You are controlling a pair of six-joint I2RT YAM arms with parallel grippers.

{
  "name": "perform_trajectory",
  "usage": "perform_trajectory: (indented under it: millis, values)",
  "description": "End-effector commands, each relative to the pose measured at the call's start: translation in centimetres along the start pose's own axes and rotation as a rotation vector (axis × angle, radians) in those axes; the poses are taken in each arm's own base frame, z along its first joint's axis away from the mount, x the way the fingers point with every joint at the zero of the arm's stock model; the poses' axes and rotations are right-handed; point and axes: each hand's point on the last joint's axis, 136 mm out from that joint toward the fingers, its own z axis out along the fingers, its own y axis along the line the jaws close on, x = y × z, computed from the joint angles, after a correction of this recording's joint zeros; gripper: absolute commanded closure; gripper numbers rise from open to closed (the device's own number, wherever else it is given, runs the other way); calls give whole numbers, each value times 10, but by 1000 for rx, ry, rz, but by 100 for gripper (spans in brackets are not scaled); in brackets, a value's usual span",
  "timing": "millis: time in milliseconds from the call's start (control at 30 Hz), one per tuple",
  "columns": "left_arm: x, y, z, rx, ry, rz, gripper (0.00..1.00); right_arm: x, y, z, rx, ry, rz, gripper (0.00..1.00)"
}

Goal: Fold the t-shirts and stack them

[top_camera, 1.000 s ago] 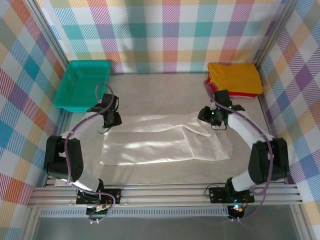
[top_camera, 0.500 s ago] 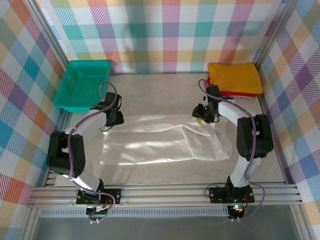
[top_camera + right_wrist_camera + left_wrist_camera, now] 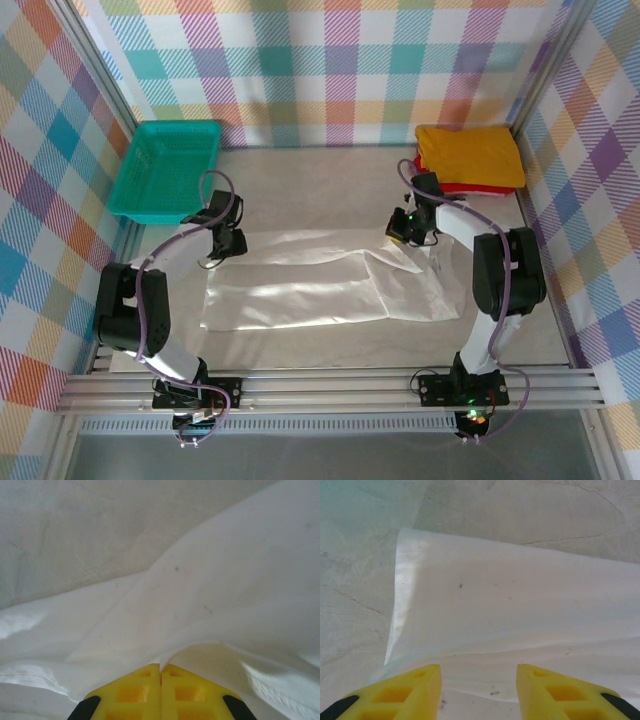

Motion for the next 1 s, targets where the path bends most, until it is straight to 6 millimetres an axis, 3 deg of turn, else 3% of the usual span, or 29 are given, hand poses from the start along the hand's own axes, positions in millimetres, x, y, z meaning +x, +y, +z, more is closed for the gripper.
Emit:
perform_trajectory:
  millis: [0,267,533,733,833,967]
  values:
    - [0,7,-13,-16,-32,-4,56,12,11,-27,-46,-28,5,100]
    - [2,8,-5,-32,-25,-5,56,57,-2,-57,-58,-30,83,100]
    - [0,2,7,-27,-8,-7,56,102,-14,-47,-26,-14,136,98]
    - [5,1,19,-38,28,1,56,123,-42,-50,36,-82,213,97]
    - [5,1,21,-39,31,4,56,132,-46,-52,27,-89,210,91]
    - [0,-4,21,-23,26,0,56,135,-43,-61,6,-98,130,70]
